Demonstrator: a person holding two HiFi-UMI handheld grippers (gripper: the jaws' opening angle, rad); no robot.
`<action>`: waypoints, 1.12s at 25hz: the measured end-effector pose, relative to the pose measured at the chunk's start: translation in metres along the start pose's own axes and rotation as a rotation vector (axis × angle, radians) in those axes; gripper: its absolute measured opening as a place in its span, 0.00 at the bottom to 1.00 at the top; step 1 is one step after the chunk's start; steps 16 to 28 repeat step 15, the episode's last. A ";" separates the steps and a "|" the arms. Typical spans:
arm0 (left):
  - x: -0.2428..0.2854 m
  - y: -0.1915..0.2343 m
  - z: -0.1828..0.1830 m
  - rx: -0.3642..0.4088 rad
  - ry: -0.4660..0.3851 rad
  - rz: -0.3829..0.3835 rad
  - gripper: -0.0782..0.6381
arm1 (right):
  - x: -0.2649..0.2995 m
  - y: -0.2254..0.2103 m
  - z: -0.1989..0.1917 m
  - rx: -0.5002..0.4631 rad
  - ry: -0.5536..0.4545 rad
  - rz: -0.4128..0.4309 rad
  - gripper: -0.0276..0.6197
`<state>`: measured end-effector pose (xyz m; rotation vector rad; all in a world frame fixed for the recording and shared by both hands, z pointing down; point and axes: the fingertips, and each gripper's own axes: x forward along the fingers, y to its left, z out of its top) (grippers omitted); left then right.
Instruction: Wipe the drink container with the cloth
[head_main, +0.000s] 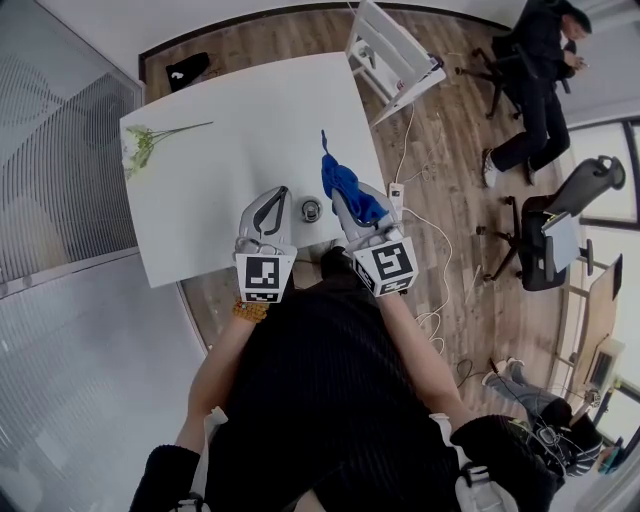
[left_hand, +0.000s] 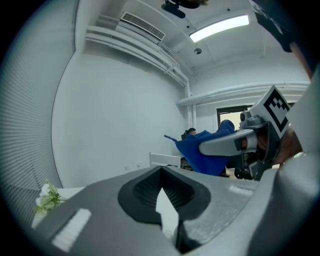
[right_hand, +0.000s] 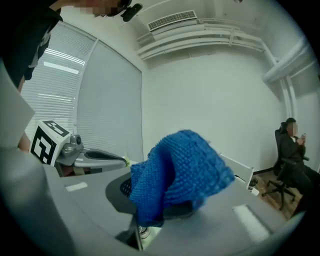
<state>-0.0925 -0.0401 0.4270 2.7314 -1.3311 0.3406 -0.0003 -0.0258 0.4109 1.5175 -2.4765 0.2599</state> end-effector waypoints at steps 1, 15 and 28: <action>-0.001 0.000 -0.001 -0.003 0.001 -0.004 0.11 | -0.001 0.002 -0.001 -0.001 0.002 -0.002 0.17; -0.007 -0.009 -0.003 0.014 0.003 -0.059 0.11 | -0.011 0.021 -0.001 -0.009 -0.010 -0.010 0.17; -0.007 -0.009 -0.003 0.014 0.003 -0.059 0.11 | -0.011 0.021 -0.001 -0.009 -0.010 -0.010 0.17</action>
